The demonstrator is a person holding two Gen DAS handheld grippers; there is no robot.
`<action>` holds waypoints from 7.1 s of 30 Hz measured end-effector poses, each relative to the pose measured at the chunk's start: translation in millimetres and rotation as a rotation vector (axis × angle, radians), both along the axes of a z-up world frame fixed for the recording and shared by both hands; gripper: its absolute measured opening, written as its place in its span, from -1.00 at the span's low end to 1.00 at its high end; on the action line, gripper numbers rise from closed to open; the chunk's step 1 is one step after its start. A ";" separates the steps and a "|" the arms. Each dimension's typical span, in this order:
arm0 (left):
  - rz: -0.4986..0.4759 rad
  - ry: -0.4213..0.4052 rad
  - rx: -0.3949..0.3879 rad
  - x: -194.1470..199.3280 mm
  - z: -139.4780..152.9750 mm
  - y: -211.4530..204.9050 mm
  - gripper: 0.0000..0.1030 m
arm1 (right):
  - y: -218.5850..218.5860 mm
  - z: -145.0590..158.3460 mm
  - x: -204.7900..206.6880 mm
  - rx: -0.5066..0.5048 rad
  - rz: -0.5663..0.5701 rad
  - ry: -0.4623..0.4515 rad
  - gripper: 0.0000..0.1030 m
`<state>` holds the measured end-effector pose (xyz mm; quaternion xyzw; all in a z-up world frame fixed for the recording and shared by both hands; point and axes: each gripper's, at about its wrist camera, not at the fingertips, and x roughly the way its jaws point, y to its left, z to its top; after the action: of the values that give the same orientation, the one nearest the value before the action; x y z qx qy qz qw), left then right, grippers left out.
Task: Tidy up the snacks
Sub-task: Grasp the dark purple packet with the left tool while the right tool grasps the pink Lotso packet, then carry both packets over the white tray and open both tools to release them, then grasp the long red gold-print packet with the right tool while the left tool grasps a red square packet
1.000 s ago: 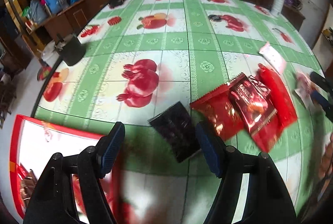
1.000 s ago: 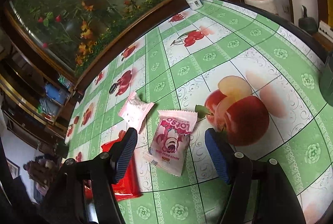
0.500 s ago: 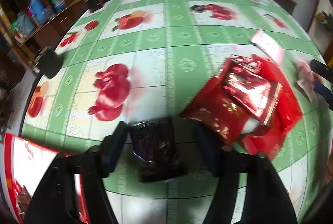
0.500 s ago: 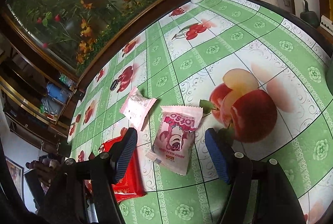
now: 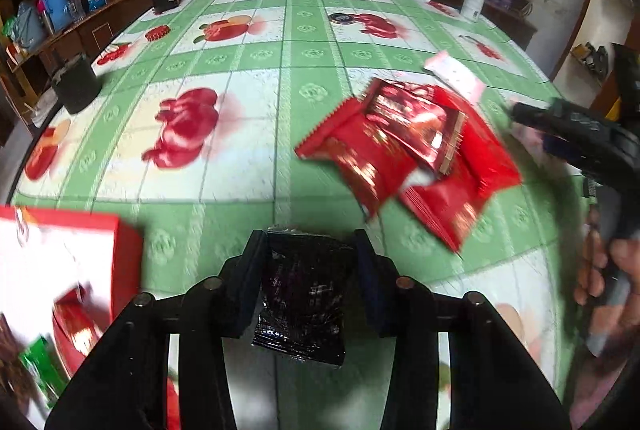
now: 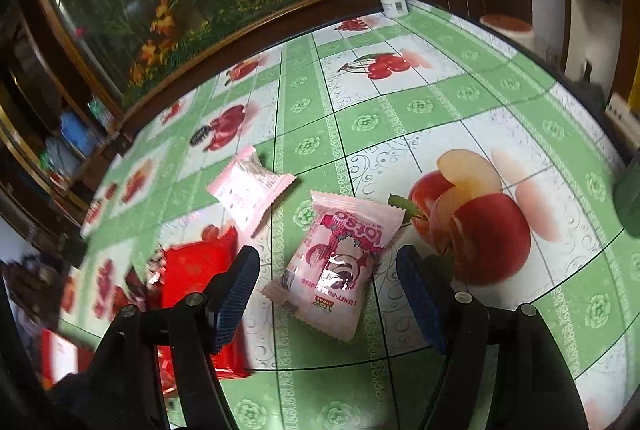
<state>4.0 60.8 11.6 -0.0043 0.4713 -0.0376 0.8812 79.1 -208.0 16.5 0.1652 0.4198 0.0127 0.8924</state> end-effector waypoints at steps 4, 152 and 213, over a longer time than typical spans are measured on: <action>-0.012 -0.008 -0.007 -15.8 0.1 -3.8 -0.22 | 13.3 -1.2 -0.7 -0.121 0.011 0.004 0.24; 0.221 -0.348 0.206 -153.9 46.5 130.6 0.51 | 111.1 46.0 -54.2 0.001 0.321 -0.250 0.36; -0.583 -0.006 0.110 32.0 1.5 -89.6 0.22 | 49.1 -2.5 -4.8 -0.283 0.210 0.074 0.11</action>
<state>36.0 -28.7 13.1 0.1794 0.4513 -0.2637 0.8334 74.3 -158.9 14.1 -0.0067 0.4649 0.0404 0.8844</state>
